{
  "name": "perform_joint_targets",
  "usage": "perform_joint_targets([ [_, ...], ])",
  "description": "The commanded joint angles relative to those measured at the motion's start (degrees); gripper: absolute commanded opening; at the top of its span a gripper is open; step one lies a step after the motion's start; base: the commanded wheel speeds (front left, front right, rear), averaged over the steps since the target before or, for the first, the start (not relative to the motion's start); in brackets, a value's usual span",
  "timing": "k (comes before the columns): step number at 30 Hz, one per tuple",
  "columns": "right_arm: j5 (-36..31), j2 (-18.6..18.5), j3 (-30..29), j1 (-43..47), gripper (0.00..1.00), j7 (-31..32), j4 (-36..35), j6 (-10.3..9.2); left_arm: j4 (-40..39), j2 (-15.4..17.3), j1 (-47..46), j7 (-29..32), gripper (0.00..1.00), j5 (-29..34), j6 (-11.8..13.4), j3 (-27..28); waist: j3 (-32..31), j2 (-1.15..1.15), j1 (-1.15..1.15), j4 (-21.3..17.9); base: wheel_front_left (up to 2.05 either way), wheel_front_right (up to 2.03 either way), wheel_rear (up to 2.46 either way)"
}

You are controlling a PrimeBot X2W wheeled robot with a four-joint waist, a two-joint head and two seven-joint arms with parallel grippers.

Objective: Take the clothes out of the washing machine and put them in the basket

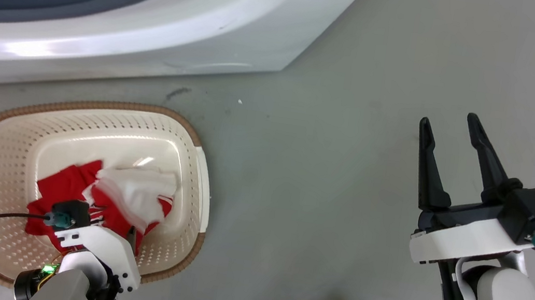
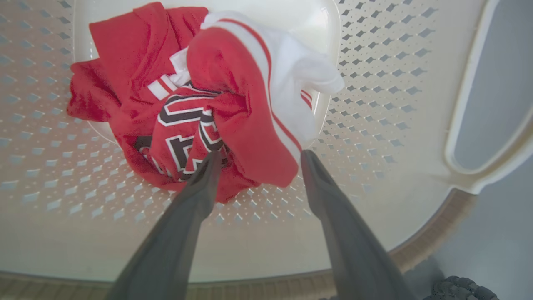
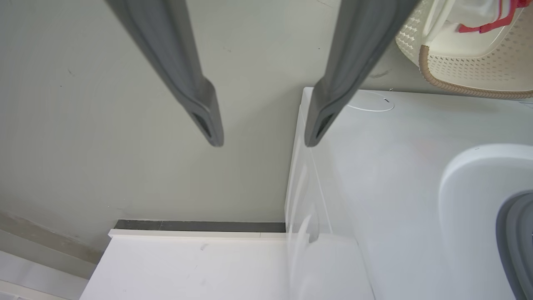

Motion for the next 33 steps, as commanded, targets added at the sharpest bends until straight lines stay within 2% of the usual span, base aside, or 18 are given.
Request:
perform_joint_targets([
  [1,-0.05,-0.01,-0.03,-0.27,1.00,-0.40,0.65,-0.04,0.19,-0.13,-0.09,-0.91,1.00,-0.52,-0.57,-0.01,-2.25,0.00,-0.01,0.71,0.00,0.00,0.00],
  [9,-1.11,-0.02,-0.67,2.78,1.00,0.28,2.67,-0.04,0.31,-0.77,3.32,-5.41,1.00,-1.39,-2.02,-0.18,-12.61,0.00,-0.01,2.58,0.00,0.00,0.00],
  [15,-1.85,-0.02,-1.66,6.04,1.00,1.93,2.46,-0.04,-3.12,-0.93,5.87,-7.40,1.00,-2.01,-2.42,0.51,-18.79,0.00,-0.01,3.79,0.00,0.00,0.00],
  [26,-2.12,-0.02,-2.38,11.00,1.00,4.14,0.55,-0.04,-27.96,-0.66,11.89,-7.43,1.00,2.18,-1.21,4.05,-24.74,0.00,-0.01,4.78,0.00,0.00,0.00],
  [33,-1.20,-0.02,-1.68,11.46,1.00,4.68,-0.81,-0.04,-33.00,1.05,7.61,-7.44,1.00,4.13,-1.75,3.61,-24.62,0.00,-0.01,3.33,0.00,0.00,0.00],
])
